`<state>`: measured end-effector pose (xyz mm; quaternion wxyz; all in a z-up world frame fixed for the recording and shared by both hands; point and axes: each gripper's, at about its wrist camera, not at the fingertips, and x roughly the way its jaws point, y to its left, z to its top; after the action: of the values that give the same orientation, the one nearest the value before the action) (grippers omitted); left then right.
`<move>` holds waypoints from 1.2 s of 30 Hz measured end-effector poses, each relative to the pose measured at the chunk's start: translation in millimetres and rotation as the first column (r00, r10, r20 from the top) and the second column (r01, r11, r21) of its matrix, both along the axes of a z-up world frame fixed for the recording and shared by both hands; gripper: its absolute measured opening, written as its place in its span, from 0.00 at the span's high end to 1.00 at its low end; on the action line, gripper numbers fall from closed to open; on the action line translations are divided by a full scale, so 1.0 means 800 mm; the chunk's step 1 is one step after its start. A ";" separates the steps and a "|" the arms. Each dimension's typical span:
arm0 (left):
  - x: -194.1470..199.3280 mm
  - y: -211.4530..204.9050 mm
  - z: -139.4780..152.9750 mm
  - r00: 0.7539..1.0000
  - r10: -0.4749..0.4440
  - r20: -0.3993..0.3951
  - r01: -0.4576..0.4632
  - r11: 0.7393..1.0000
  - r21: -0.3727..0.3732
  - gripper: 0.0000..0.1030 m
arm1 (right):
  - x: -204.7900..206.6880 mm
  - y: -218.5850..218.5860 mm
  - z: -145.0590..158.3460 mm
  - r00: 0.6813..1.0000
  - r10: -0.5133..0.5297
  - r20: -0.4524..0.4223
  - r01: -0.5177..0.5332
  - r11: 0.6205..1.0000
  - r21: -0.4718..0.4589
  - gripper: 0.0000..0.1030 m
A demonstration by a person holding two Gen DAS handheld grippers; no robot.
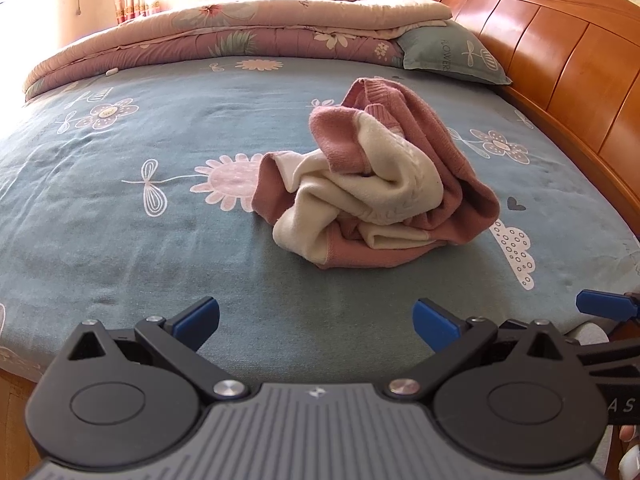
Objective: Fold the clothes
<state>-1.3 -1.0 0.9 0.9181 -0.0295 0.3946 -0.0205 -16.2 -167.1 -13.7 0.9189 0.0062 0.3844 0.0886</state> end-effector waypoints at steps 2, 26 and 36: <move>0.001 0.000 0.000 1.000 0.002 -0.003 -0.002 1.000 0.003 0.00 | 0.001 -0.001 0.000 1.000 -0.001 0.000 0.001 1.000 0.002 0.00; 0.002 0.000 -0.001 1.000 0.008 -0.007 -0.008 1.000 0.010 0.00 | 0.002 -0.001 0.001 1.000 -0.011 0.001 0.011 1.000 0.005 0.00; 0.001 0.001 -0.001 1.000 0.010 -0.004 -0.010 1.000 0.008 0.00 | 0.001 0.000 0.002 1.000 -0.018 0.007 0.018 1.000 -0.002 0.00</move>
<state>-0.7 -0.1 0.2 0.9176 -0.0281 0.3963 -0.0143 -15.6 -167.5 -12.1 0.9211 0.0084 0.3810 0.0798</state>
